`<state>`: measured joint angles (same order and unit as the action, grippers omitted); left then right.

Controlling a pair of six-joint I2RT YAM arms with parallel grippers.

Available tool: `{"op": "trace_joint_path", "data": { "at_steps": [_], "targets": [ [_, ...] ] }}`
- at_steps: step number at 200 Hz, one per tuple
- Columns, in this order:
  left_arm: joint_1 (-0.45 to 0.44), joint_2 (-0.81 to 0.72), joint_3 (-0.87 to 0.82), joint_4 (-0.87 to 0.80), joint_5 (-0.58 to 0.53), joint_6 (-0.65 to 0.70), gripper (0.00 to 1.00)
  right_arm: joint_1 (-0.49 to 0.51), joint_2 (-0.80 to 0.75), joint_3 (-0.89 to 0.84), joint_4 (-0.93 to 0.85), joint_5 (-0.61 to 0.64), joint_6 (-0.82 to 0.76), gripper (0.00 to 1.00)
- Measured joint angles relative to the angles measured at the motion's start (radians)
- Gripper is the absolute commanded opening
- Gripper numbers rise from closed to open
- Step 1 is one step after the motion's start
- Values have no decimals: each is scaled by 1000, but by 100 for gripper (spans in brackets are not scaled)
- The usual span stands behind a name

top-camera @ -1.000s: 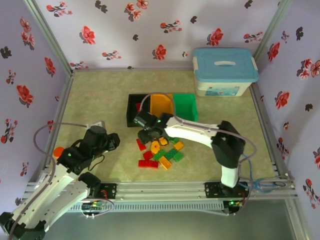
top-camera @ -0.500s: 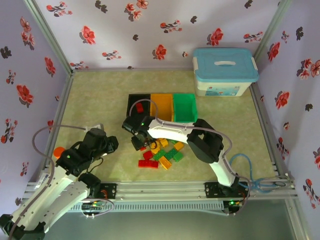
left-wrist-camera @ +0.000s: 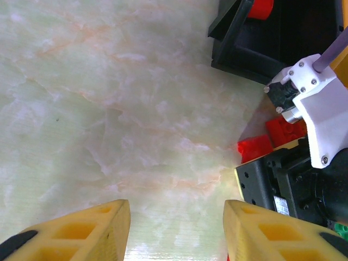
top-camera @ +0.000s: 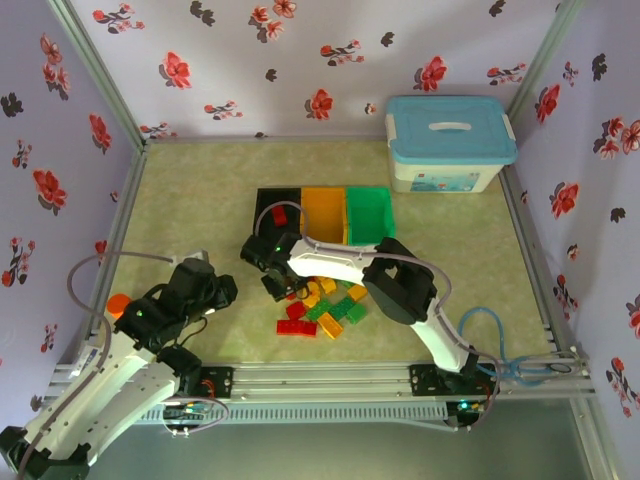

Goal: Sort the legos into containers by color
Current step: Pick up the lego from the center of the table, then place the lego in the container.

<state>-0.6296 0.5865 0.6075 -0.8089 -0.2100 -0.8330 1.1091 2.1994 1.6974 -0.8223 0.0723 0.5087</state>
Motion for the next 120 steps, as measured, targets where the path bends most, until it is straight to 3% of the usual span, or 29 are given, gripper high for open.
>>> {"op": "trace_joint_path", "data": {
  "at_steps": [56, 120],
  "targets": [
    [-13, 0, 0, 0, 0, 0, 48, -17, 0, 222, -101, 61, -40, 28],
    [-34, -14, 0, 1, 0, 0, 48, -142, 61, 550, -193, 91, -108, 29]
  ]
}}
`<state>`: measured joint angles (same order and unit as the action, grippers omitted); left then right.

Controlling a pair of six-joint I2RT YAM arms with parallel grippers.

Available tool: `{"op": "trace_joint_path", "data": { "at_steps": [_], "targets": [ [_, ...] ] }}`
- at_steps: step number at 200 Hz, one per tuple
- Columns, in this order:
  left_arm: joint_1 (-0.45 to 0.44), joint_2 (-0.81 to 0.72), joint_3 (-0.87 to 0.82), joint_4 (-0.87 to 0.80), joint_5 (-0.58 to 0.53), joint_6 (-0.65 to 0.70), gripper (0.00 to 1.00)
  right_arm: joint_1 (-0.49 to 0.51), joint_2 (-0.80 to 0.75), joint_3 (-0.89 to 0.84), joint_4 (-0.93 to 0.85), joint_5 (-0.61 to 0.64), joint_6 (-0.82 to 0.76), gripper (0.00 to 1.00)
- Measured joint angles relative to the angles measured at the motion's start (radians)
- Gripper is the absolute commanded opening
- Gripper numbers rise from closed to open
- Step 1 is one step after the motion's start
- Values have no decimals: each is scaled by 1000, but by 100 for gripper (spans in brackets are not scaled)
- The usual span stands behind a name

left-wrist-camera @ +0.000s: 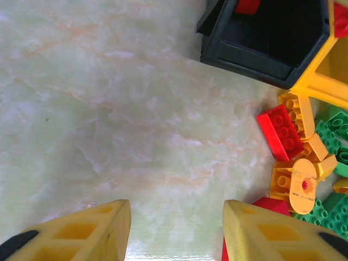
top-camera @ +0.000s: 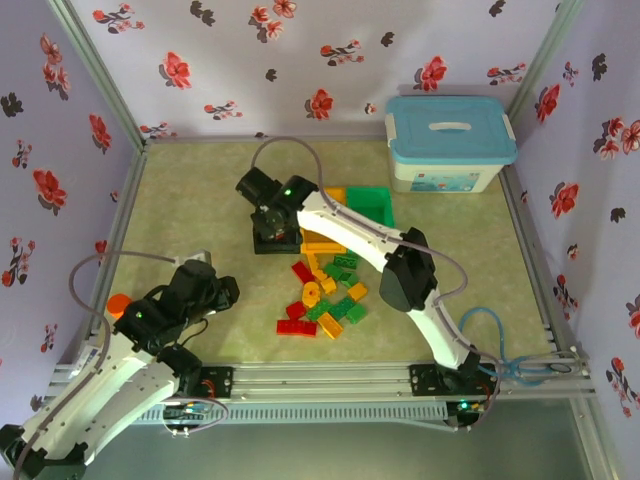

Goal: Sort the legos into containers by color
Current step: Place the lego in the container, then pick up the lego from the middle-left of the table.

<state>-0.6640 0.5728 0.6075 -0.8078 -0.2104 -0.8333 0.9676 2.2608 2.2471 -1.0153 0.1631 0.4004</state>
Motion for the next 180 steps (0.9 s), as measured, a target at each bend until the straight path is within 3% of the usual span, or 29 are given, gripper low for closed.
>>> {"op": "trace_joint_path", "data": {
  "at_steps": [40, 46, 56, 62, 111, 133, 180],
  "targets": [
    [-5, 3, 0, 17, 0, 0, 48, -47, 123, 138, -28, -2, -12, 35],
    [-6, 6, 0, 20, 0, 0, 48, -52, 141, 155, -29, -3, -13, 42],
    [-10, 12, 0, 25, 0, 0, 49, -56, 166, 187, -35, -4, -24, 62],
    [-14, 16, 0, 28, 0, 1, 50, -58, 179, 208, -37, -1, -27, 66],
    [-106, 104, 44, 40, 0, 24, 58, -63, 148, 306, -57, 42, -43, 68],
    [-183, 171, 67, 79, 3, 49, 62, -63, 13, 162, -41, 64, -42, 68],
    [-336, 474, 172, 192, 21, 94, 65, -66, -444, -435, 77, 112, -11, 69]
  ]
}}
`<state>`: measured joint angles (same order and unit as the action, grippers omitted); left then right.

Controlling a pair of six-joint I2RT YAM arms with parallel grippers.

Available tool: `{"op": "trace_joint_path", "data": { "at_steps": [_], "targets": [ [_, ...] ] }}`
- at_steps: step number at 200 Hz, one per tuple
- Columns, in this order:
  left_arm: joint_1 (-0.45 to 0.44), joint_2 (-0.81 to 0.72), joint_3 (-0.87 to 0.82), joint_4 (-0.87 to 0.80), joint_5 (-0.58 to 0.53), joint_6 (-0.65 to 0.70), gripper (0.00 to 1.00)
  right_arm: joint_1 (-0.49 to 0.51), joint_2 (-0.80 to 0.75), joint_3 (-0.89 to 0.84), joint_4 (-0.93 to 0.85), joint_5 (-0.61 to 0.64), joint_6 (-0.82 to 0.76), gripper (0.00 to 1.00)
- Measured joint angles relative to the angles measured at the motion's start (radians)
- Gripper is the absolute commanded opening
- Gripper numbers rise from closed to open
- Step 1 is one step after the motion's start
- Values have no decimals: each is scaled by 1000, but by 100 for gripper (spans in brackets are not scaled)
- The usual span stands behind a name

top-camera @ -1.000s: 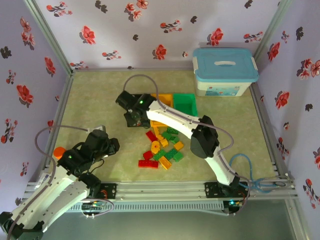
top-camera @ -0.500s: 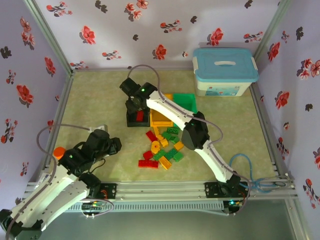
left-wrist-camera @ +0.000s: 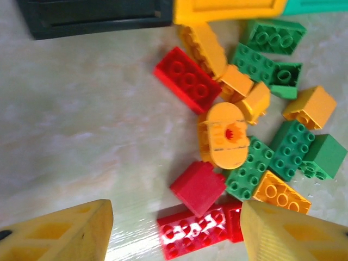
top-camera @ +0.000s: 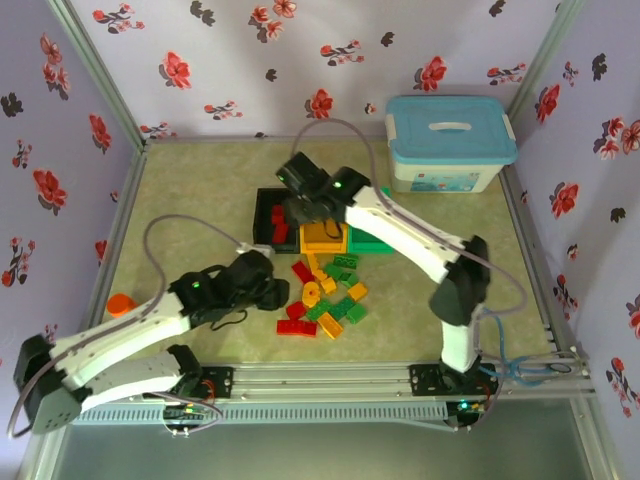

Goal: Sort the legos into containers by color
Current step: Pick up the lego from the middle-left of the table.

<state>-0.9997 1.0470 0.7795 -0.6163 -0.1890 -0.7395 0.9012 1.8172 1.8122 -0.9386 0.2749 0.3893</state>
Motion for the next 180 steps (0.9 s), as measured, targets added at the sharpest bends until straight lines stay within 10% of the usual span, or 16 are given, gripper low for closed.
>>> {"op": "trace_joint_path", "data": {
  "at_steps": [92, 180],
  "targets": [
    [-44, 555, 253, 86, 63, 49, 63, -26, -613, -751, 47, 74, 209, 73],
    [-44, 735, 345, 53, 66, 43, 44, -26, -781, -969, 64, -14, 338, 72]
  ]
}}
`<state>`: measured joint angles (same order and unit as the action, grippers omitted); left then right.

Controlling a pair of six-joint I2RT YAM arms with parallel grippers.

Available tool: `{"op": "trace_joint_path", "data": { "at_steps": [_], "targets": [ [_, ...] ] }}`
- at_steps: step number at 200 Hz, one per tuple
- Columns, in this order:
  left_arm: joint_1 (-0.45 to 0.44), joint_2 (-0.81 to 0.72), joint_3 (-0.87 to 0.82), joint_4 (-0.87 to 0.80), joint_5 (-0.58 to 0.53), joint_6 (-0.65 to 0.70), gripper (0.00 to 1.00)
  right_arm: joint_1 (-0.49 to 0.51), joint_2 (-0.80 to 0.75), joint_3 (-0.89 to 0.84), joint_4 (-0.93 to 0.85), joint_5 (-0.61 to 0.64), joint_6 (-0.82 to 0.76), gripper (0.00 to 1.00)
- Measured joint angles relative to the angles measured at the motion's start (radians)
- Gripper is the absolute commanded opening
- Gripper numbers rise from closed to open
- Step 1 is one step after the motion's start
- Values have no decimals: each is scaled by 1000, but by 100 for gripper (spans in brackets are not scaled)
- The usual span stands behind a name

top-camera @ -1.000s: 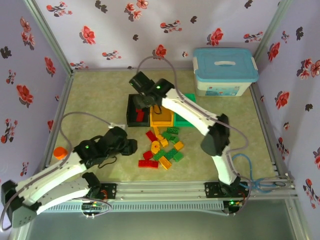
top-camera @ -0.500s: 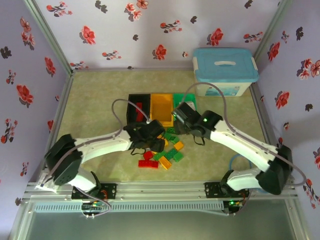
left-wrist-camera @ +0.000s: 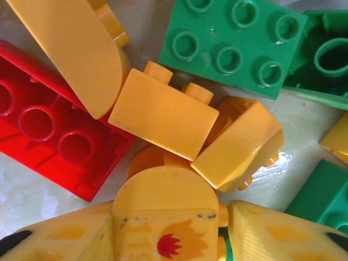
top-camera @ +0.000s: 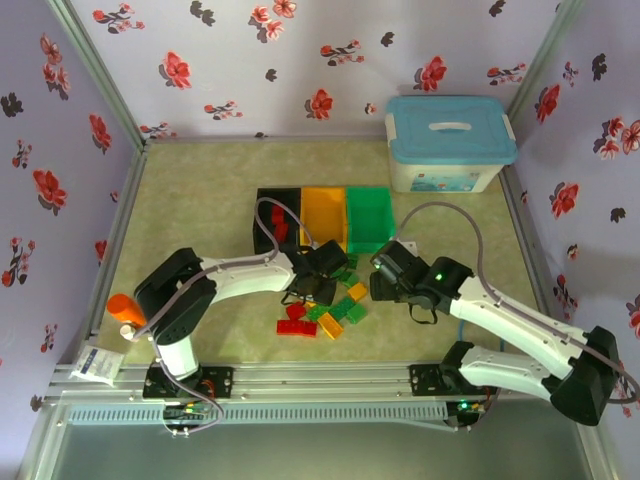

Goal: Sort the legos into containers by color
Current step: Pick up the lego from the middle-left of the table, then place the lego in the container.

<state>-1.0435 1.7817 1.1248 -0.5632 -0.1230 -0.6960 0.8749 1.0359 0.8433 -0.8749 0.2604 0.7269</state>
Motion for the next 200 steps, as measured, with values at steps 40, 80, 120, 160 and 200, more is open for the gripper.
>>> {"op": "trace_joint_path", "data": {
  "at_steps": [40, 80, 120, 160, 200],
  "targets": [
    [0, 1, 18, -35, -18, -4, 26, 0, 16, -12, 48, -25, 8, 70],
    [10, -27, 151, -126, -48, 36, 26, 3, 56, -63, 87, -53, 18, 70],
    [122, -20, 418, -153, -59, 129, 26, 10, 57, -79, 103, -56, 34, 69],
    [222, 146, 632, -174, -69, 201, 36, 28, 58, -80, 122, -64, 37, 71],
    [244, 257, 672, -233, -68, 232, 74, 68, 121, -79, 154, -96, 29, 73]
  ]
}}
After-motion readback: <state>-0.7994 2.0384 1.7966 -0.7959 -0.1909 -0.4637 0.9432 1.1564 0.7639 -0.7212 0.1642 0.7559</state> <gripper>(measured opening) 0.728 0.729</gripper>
